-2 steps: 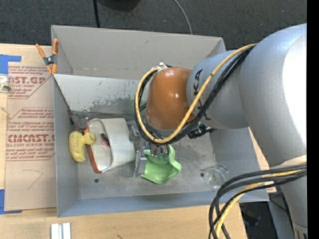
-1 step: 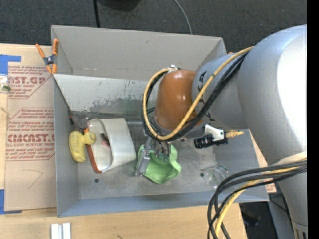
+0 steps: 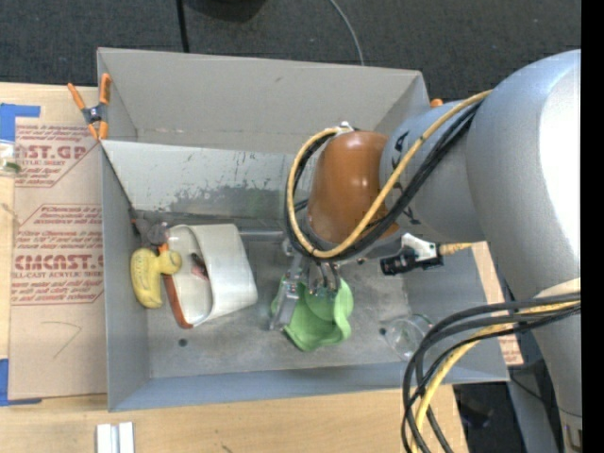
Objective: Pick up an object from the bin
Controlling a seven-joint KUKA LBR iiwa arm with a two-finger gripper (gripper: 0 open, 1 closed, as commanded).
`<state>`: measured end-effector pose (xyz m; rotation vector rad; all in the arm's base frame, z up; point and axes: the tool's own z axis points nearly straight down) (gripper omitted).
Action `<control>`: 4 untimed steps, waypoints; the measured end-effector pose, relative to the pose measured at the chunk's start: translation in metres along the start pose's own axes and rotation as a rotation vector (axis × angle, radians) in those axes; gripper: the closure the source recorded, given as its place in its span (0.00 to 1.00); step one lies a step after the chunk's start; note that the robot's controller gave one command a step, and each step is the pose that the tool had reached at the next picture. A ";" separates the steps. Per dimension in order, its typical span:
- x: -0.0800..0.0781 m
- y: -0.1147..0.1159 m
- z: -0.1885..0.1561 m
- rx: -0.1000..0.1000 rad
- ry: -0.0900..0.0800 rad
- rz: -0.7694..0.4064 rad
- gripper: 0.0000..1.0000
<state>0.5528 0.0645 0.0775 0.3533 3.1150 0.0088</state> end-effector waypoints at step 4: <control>-0.009 -0.139 -0.057 -0.003 -0.019 -0.089 0.00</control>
Offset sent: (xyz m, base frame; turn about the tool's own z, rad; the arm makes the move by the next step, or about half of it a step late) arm -0.0246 -0.0288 0.0067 0.1408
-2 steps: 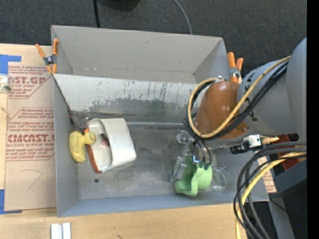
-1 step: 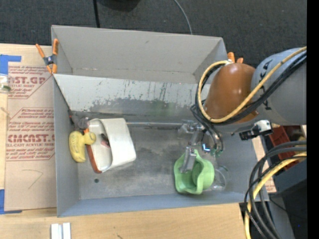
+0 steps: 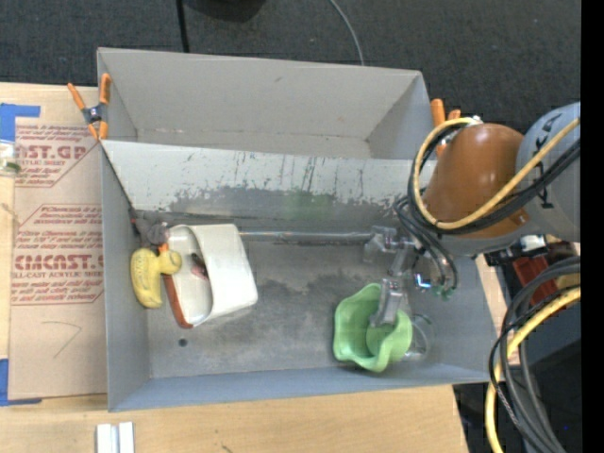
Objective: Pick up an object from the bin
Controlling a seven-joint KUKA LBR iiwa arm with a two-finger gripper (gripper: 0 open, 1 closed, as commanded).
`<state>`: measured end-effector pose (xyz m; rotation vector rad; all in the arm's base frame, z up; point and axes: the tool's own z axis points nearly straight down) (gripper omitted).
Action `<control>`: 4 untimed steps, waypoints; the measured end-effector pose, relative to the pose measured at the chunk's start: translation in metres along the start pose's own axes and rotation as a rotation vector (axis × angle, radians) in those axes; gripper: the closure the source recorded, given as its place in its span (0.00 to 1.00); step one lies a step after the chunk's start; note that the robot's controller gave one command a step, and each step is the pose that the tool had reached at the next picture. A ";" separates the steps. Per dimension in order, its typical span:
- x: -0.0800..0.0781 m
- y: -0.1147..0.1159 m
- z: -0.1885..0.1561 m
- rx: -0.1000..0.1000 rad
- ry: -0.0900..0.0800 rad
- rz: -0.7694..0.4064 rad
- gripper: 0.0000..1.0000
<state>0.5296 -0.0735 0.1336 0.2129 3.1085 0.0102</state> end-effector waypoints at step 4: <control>0.009 -0.020 0.061 -0.002 0.003 0.074 1.00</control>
Offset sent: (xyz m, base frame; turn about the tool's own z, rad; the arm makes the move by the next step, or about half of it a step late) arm -0.0166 0.0129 -0.0626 0.0533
